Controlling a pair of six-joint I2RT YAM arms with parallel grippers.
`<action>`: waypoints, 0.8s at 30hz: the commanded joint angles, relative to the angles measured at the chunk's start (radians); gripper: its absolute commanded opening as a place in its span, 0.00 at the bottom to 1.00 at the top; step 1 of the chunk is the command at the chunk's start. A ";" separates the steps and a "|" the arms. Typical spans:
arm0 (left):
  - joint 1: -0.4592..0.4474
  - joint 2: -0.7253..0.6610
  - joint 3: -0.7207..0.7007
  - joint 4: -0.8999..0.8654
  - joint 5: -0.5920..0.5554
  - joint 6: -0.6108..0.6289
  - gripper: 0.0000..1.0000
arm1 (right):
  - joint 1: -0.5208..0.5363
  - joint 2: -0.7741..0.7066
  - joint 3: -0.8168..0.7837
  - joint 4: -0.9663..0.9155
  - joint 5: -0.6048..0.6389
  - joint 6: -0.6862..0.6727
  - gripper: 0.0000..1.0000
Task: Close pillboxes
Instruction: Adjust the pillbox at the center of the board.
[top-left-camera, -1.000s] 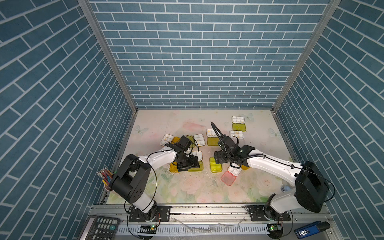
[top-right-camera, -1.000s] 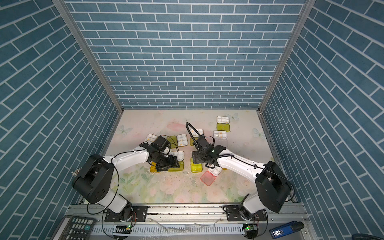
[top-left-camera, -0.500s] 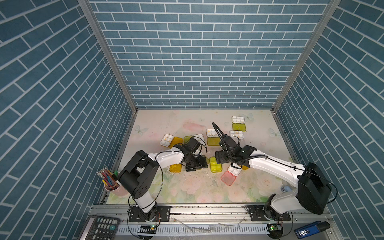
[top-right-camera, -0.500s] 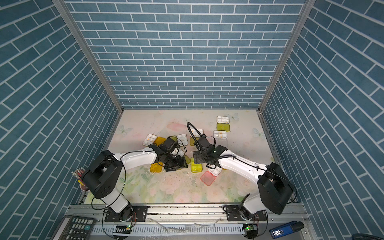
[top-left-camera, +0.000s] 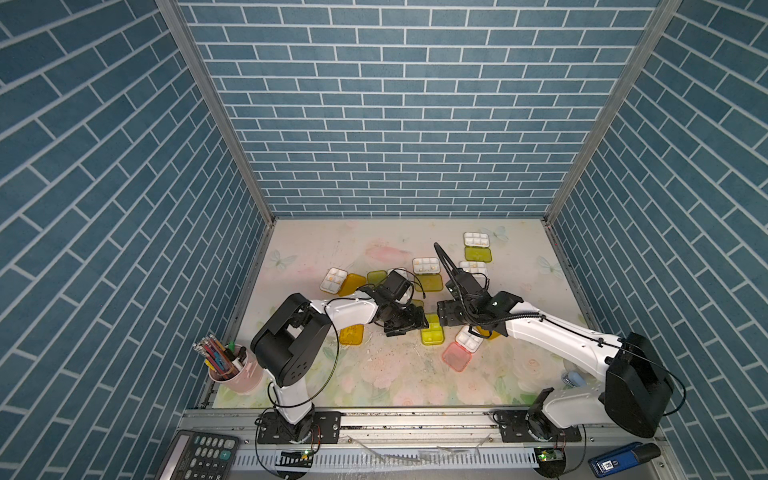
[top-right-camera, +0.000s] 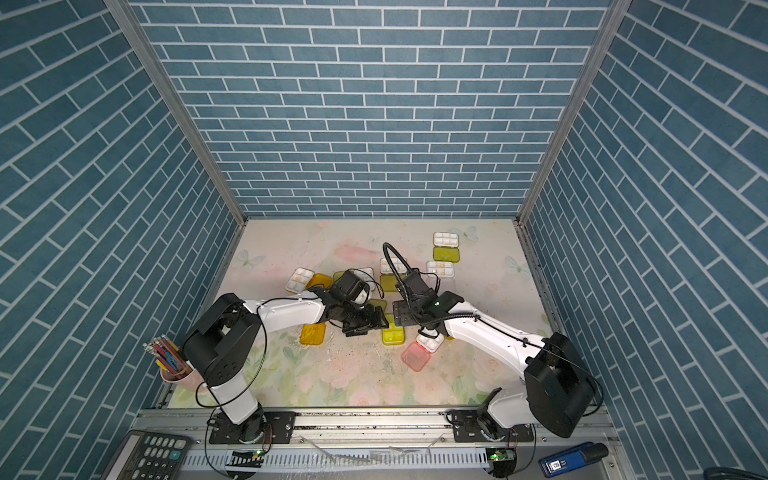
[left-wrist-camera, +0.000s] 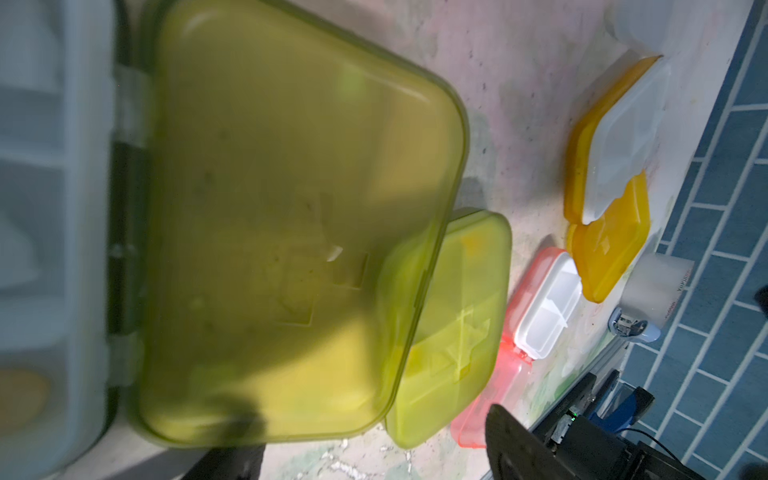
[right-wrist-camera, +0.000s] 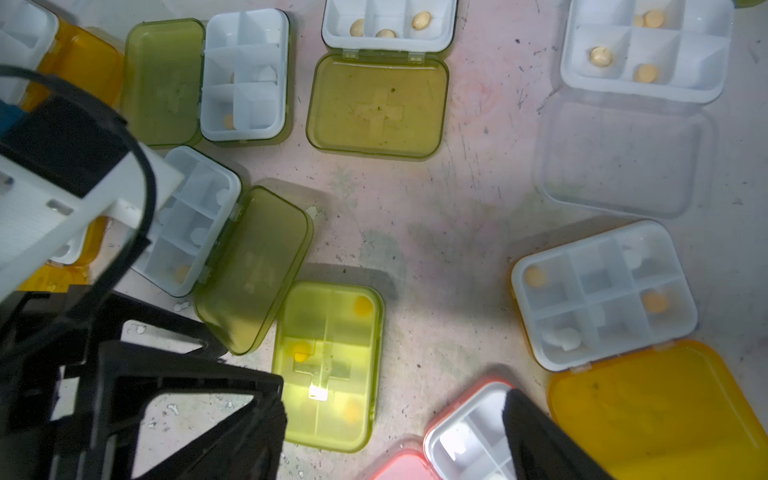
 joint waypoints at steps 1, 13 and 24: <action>-0.010 0.024 0.035 0.050 0.015 -0.019 0.84 | -0.009 -0.030 -0.015 -0.031 0.013 -0.006 0.83; -0.006 -0.182 -0.026 0.025 -0.012 -0.010 0.84 | -0.091 -0.044 -0.008 0.007 -0.171 0.070 0.77; 0.271 -0.224 0.143 -0.296 -0.037 0.170 0.87 | -0.107 0.161 0.107 0.117 -0.389 0.110 0.67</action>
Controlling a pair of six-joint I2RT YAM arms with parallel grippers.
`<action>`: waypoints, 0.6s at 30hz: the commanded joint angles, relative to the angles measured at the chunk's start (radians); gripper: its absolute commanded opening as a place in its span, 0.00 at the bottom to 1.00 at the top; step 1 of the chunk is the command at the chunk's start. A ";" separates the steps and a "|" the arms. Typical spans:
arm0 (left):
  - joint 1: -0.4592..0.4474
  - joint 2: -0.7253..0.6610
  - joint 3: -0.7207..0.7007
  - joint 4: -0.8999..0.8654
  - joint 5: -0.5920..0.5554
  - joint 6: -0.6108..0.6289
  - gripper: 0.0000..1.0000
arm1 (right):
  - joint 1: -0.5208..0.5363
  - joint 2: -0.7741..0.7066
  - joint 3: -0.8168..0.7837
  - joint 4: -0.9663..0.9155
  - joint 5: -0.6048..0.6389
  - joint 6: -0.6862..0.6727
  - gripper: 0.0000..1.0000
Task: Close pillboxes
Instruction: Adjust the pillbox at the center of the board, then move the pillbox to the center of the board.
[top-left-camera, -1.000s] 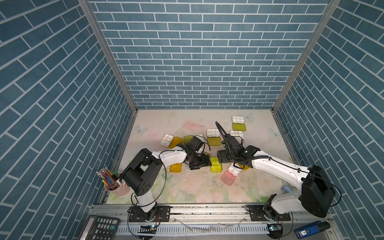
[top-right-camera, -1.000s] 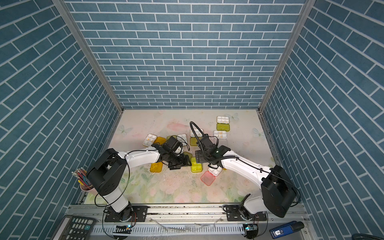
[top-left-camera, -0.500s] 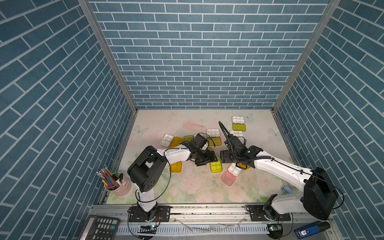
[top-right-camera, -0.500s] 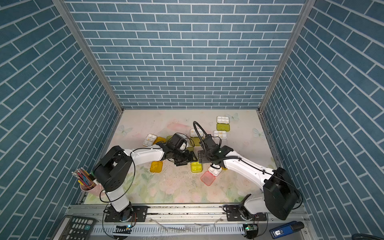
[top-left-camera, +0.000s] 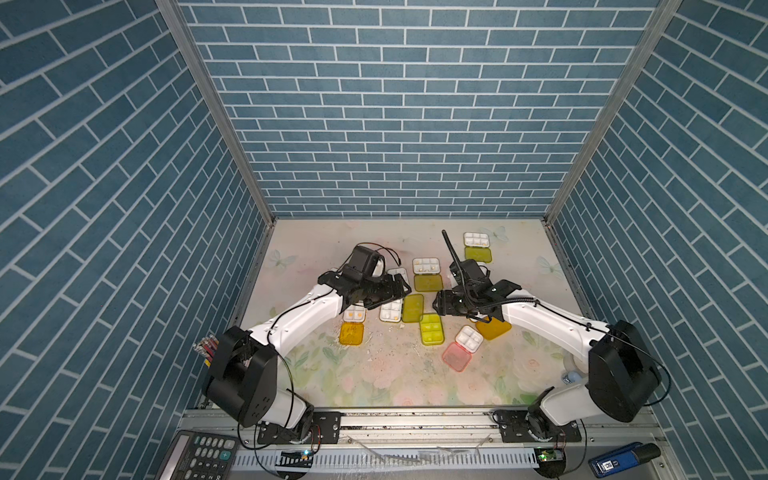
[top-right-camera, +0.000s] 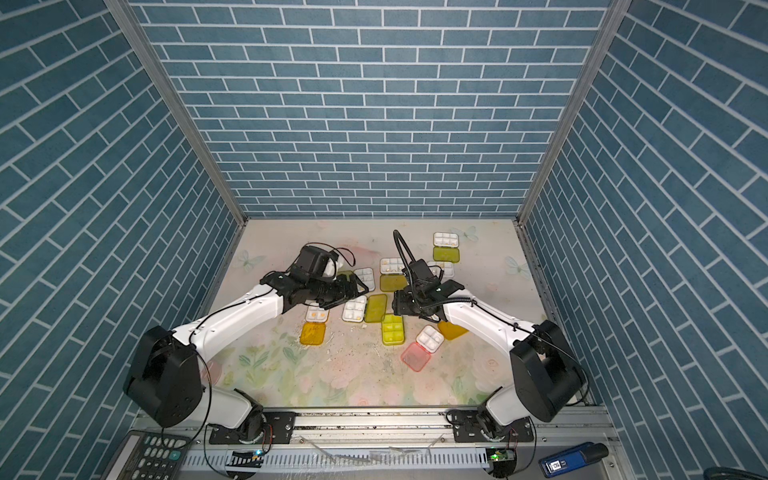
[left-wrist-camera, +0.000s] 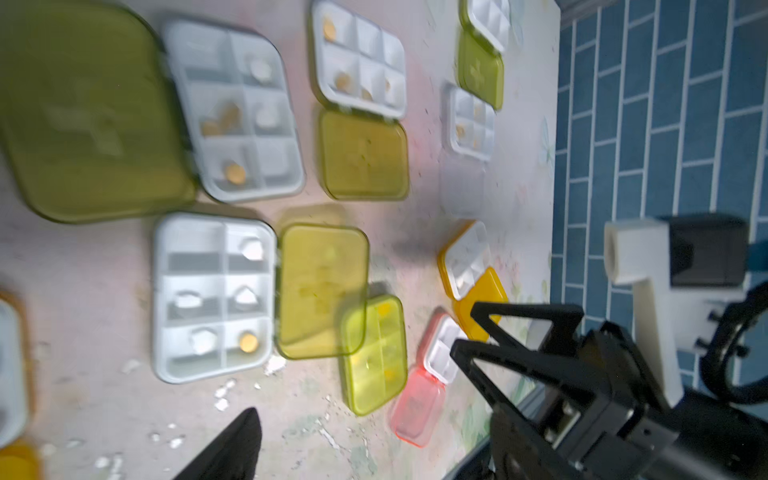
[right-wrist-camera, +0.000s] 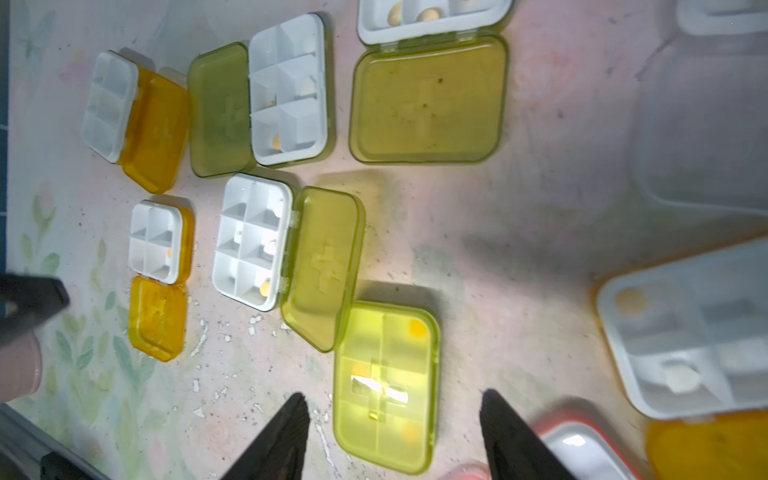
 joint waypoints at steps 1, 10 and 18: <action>0.061 0.092 0.083 -0.151 0.022 0.118 0.87 | 0.000 0.055 0.039 0.056 -0.105 0.050 0.68; 0.096 0.214 0.079 -0.129 0.092 0.168 0.86 | -0.035 0.206 0.118 0.105 -0.174 0.072 0.74; 0.104 0.271 0.078 -0.094 0.115 0.156 0.86 | -0.045 0.328 0.178 0.164 -0.241 0.093 0.74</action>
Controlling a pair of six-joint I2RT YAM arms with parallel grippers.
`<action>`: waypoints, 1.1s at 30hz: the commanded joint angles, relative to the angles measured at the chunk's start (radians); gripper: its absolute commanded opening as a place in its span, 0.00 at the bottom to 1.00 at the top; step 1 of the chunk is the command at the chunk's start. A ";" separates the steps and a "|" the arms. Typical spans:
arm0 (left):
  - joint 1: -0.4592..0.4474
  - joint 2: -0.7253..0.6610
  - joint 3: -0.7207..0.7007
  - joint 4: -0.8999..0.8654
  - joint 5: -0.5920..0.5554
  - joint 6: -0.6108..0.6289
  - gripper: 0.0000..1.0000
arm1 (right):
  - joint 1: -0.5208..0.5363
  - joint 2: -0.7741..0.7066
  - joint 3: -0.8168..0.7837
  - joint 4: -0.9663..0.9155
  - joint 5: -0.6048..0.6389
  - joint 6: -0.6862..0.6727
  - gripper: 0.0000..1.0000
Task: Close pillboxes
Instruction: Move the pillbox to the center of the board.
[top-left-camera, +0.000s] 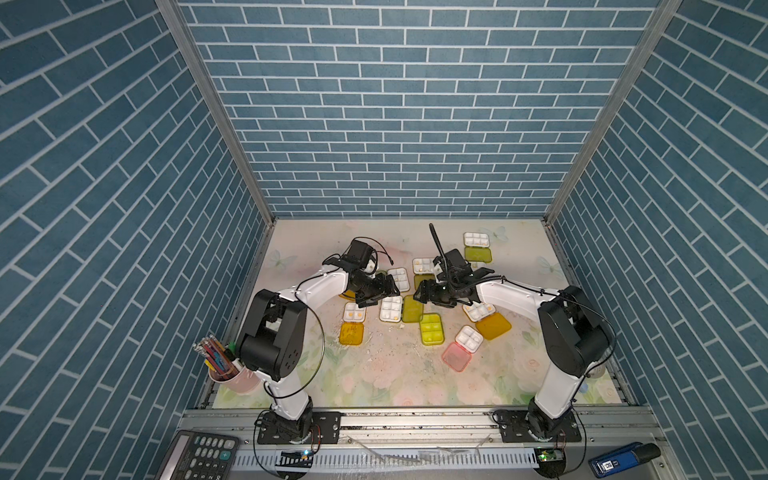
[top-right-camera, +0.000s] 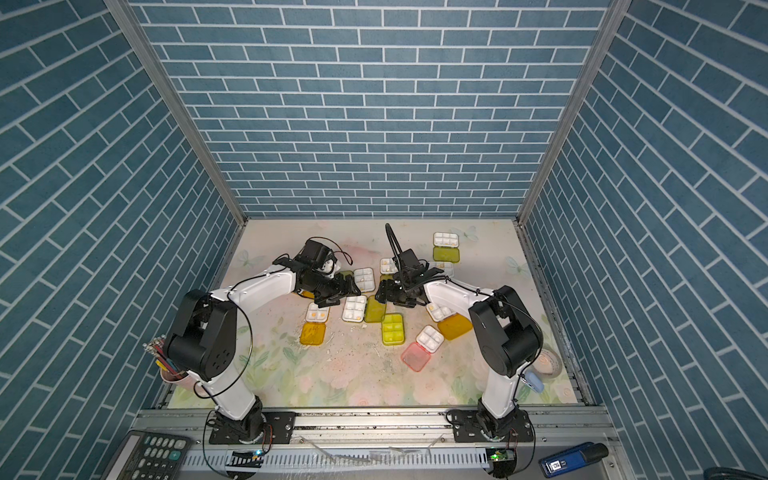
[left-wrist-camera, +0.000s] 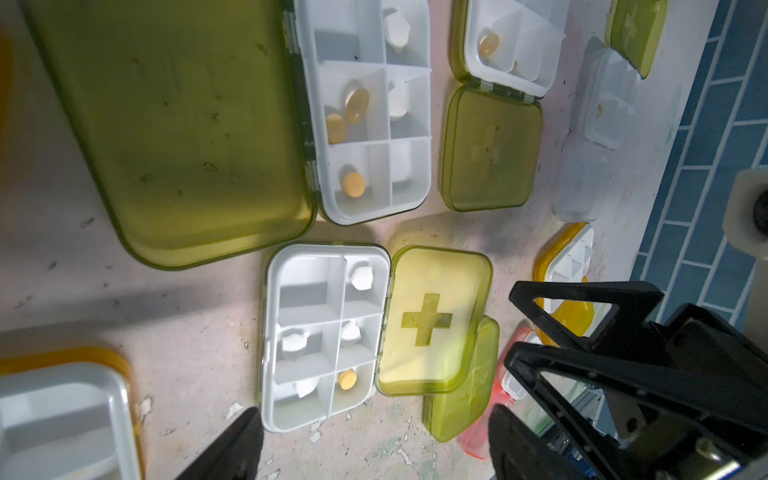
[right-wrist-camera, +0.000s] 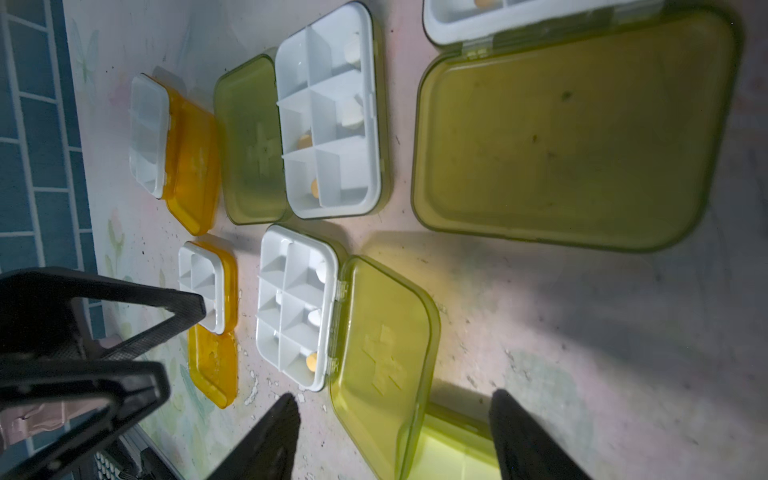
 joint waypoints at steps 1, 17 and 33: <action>0.007 0.023 -0.002 0.003 0.023 0.013 0.86 | -0.003 0.033 0.019 0.039 -0.048 0.050 0.74; 0.070 -0.010 -0.030 0.050 0.008 -0.034 0.86 | -0.003 0.045 -0.020 0.211 -0.184 0.113 0.71; 0.084 0.027 -0.042 0.072 0.061 -0.053 0.86 | -0.001 0.033 0.025 0.052 -0.079 0.053 0.72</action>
